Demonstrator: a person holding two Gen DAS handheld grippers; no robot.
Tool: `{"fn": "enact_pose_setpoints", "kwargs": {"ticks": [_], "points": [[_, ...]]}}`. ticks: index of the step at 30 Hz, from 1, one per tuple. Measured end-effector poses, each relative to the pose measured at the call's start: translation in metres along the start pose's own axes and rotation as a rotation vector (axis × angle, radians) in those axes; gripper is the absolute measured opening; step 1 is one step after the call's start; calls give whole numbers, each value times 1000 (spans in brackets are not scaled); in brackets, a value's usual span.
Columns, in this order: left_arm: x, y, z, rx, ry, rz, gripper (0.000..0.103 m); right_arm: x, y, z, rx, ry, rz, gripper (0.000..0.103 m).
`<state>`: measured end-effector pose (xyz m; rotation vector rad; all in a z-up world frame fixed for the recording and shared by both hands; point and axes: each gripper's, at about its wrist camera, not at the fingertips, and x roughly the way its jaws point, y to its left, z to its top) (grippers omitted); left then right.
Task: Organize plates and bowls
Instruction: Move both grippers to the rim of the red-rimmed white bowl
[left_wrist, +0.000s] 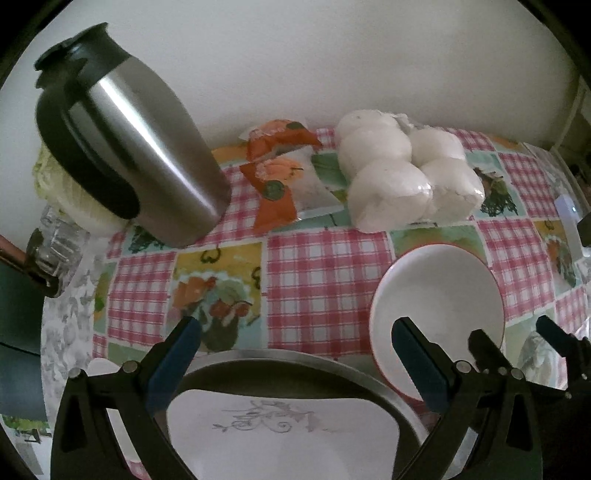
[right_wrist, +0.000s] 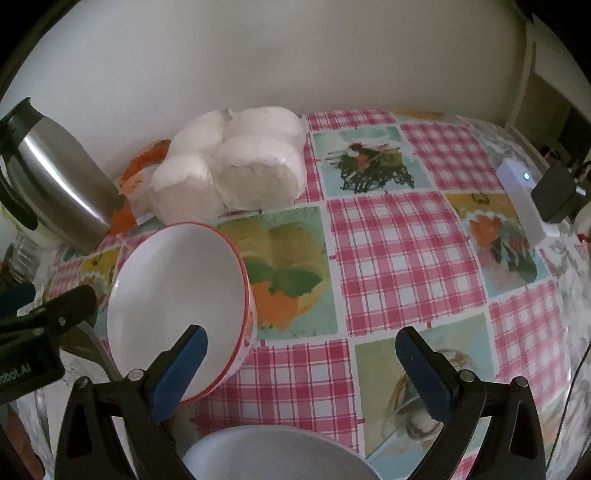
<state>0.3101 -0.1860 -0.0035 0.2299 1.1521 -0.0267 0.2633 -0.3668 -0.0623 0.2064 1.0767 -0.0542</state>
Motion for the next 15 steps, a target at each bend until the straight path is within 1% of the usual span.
{"fn": "enact_pose_setpoints", "kwargs": {"ticks": [2,4,6,7,8,9,10,11,12,13,14,15], "points": [[4,-4,0,11,8,7,98,2,-3,-1,28,3,22,103],[8,-7,2,11,17,-3,87,4,-7,-2,55,8,51,102],[14,-9,3,5,36,-21,79,6,-7,-2,68,2,50,98],[17,-10,4,2,45,-26,73,5,-7,-1,73,-3,55,90],[20,-12,5,-1,53,-34,70,6,-6,-1,75,-3,65,83],[23,-14,5,-2,59,-39,65,6,-5,0,75,-2,73,80],[25,-15,5,-2,63,-42,61,6,-3,0,73,-4,77,74],[28,-17,5,-1,67,-51,58,7,-1,0,72,-4,75,68],[30,-19,5,-1,73,-62,53,8,0,0,73,-3,80,65],[32,-21,5,-2,79,-70,47,8,2,0,75,-3,92,58],[34,-23,5,-1,87,-78,44,8,5,0,73,-2,110,51],[36,-25,5,3,93,-84,39,8,8,0,69,-3,117,48]]}}
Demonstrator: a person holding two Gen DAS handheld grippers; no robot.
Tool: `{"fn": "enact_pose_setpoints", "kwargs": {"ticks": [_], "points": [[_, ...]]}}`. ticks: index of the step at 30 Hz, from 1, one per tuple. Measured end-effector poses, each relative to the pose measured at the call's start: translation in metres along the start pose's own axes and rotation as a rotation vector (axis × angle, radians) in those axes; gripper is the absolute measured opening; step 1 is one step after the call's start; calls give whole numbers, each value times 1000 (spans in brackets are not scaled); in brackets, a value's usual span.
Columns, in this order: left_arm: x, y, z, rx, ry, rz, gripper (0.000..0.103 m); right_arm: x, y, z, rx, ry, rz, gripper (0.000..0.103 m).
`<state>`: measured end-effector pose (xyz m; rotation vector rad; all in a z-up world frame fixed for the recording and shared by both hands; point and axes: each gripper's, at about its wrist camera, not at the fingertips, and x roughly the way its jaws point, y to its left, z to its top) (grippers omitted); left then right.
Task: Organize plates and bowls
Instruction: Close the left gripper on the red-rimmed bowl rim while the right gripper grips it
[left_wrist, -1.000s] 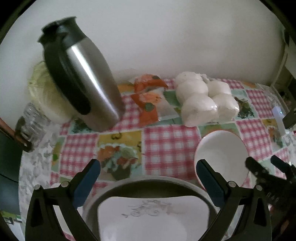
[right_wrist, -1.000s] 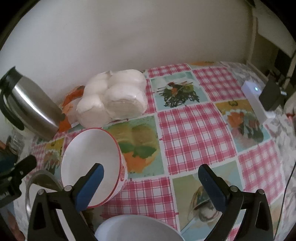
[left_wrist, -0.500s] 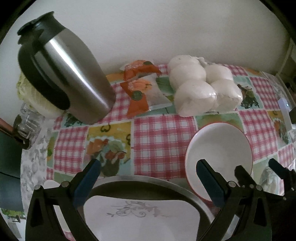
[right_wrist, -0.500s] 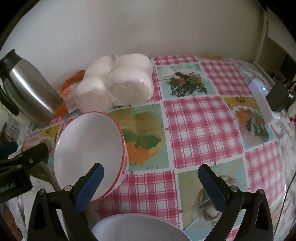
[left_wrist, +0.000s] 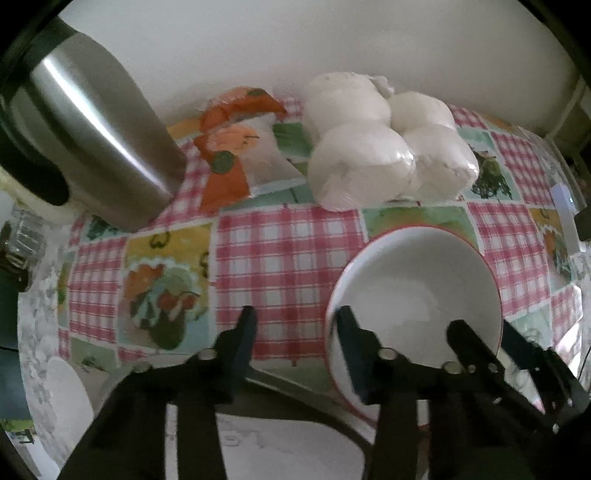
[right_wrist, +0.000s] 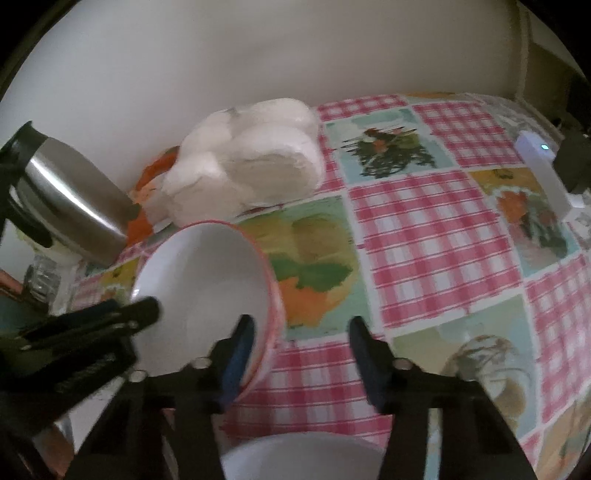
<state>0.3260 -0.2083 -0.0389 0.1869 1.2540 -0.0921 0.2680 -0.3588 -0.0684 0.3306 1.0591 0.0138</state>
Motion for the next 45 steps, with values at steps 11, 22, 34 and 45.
{"fn": "enact_pose_setpoints", "kwargs": {"ticks": [11,22,34,45], "points": [[12,-12,1,-22,12,-67,12,13,17,-6,-11,21,35,28],[-4,-7,-3,-56,-53,-97,12,-5,12,0,-11,-31,65,28],[-59,-3,-18,-115,-98,-126,12,-46,17,5,-27,-77,106,28],[-89,37,-53,-252,-110,-160,12,-77,55,-20,-117,-37,117,28]]}}
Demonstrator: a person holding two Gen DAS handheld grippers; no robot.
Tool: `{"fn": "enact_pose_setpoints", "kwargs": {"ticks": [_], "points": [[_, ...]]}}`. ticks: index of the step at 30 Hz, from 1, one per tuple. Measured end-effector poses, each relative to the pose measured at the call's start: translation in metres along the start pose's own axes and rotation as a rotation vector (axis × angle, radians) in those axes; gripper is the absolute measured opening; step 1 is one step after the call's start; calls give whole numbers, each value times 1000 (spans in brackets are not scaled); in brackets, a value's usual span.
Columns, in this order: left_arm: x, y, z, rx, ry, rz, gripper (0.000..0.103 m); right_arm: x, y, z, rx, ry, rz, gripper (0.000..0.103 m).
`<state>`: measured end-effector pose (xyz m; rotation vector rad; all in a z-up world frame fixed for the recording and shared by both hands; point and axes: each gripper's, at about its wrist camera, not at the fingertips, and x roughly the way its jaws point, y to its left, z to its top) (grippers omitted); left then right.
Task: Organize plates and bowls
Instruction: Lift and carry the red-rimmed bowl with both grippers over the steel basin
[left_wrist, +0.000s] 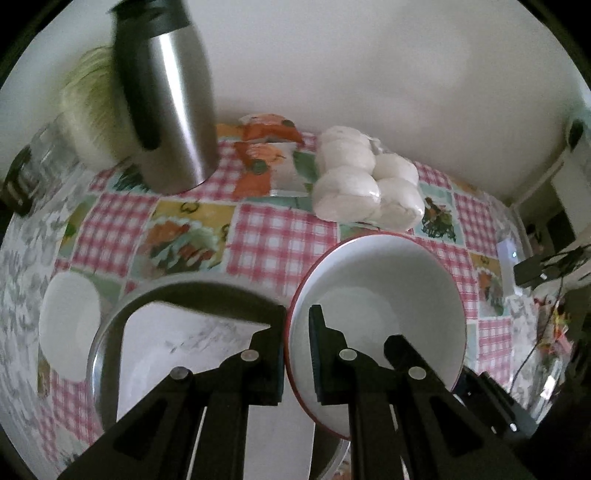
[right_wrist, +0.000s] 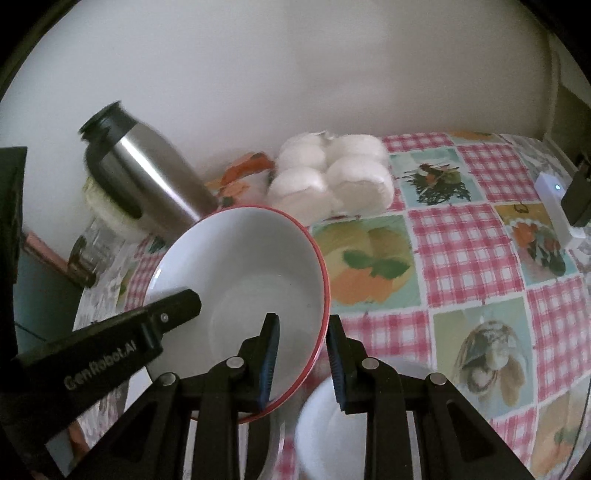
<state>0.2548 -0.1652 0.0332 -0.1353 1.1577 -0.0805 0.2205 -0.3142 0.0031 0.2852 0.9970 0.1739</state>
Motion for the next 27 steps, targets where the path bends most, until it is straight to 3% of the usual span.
{"fn": "enact_pose_setpoints", "kwargs": {"ticks": [16,20,27], "points": [[-54,89,-71,-210,-34,-44,12,-33,91,-53,-137,75,16,28],[-57,100,-87,-227,-36,-42,12,-32,101,-69,-153,103,14,28],[-59,123,-106,-298,-29,-103,13,-34,113,-87,-166,117,1,28]]}}
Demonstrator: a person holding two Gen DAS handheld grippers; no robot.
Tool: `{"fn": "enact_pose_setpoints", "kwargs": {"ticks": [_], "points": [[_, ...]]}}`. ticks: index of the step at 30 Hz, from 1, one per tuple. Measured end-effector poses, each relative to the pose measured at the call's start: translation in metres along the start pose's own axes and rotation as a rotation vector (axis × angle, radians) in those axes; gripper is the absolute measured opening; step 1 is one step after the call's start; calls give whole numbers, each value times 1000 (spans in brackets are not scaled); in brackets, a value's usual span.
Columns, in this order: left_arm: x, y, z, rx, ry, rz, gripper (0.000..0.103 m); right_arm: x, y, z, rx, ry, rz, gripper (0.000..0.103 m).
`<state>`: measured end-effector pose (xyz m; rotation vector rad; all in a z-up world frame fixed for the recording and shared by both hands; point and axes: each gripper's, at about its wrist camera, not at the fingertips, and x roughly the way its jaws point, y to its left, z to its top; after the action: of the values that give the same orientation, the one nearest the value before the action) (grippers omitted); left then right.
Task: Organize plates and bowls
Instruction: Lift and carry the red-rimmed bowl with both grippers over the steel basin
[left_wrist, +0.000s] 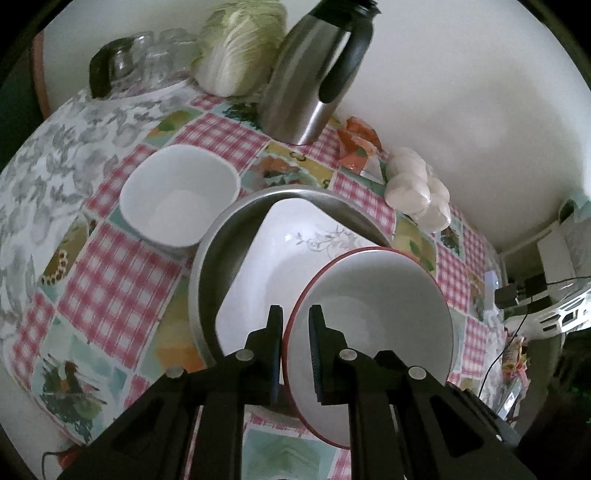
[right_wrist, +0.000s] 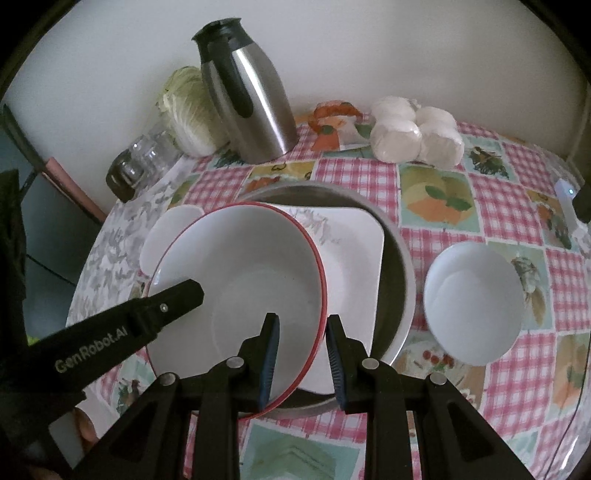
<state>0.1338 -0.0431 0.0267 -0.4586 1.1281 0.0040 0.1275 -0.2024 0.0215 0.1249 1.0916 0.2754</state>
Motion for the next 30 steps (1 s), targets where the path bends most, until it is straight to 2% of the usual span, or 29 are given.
{"fn": "enact_pose_setpoints", "kwargs": {"ticks": [8,15,20,30], "points": [[4,15,0,-38,37,-46,13,10,5,-11,9,35,-3,28],[6,16,2,-34,43,-40,13,5,8,-6,-7,18,-11,28],[6,17,5,-26,45,-62,14,-1,9,1,-5,-11,-17,28],[10,12,8,-2,47,-74,14,4,0,4,20,-10,-6,28]]}}
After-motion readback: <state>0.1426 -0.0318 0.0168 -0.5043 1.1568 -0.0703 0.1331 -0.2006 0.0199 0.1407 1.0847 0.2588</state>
